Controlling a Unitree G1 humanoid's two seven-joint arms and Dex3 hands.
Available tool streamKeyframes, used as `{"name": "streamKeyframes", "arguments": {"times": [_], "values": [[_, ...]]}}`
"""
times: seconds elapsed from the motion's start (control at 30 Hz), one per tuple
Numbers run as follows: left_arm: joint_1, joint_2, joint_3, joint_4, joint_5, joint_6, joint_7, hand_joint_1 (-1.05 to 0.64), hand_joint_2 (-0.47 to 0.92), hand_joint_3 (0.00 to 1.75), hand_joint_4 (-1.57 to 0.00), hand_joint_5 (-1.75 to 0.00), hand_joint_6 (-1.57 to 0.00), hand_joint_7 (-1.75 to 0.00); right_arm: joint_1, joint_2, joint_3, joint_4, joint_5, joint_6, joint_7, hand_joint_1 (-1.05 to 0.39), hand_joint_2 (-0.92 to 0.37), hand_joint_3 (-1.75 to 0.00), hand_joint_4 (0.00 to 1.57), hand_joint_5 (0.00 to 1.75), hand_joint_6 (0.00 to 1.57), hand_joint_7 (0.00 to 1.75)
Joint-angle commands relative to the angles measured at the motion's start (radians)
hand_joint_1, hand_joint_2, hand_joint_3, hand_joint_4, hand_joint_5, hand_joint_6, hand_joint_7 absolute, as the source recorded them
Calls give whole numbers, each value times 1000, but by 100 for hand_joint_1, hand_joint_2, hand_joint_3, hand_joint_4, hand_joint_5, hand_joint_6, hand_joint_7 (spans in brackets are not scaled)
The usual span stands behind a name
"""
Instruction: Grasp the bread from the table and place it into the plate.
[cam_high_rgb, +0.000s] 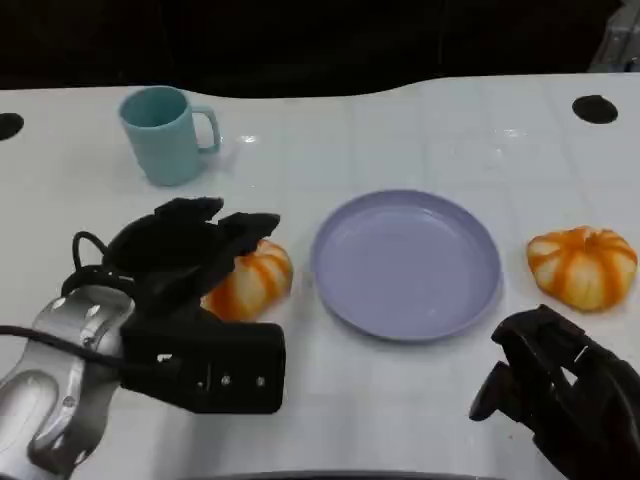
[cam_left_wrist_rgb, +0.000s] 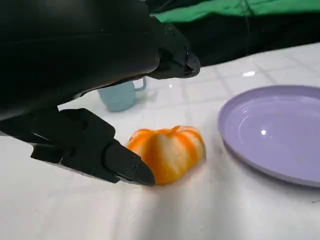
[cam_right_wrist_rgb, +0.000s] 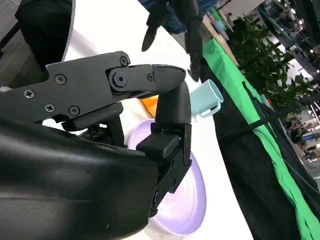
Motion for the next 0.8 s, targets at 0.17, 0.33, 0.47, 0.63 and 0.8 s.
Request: {"name": "streamKeyframes", "arguments": {"times": [0.17,0.33,0.47,0.63,0.8], "values": [[-148,-50,-72,269,8,44,43,-13,74,0,-4,-10,-19,-1,6,-7,-6,-17,6,-1,0,-52,-92,-27,58,174,51,145],[-238,-100,-107,460,-10,55,73,-16,76,1,-4,-9,-20,0,12,-8,-6,-22,7,-2,0,-52,-92,-28,57,174,50,146],[-294,-124,-135,573,-18,52,103,-25,77,1,-4,-8,-19,0,15,-10,-11,-20,16,-1,6,-52,-92,-26,56,174,49,145],[-388,-169,-189,774,-9,28,188,-22,77,1,-5,-8,-20,0,21,-15,-9,-24,8,-12,12,-52,-92,-26,56,174,49,145],[-454,-200,-219,924,-20,-16,259,-24,76,0,-4,-7,-20,0,25,-15,-8,-26,5,-14,13,-53,-92,-27,56,175,49,147]]}}
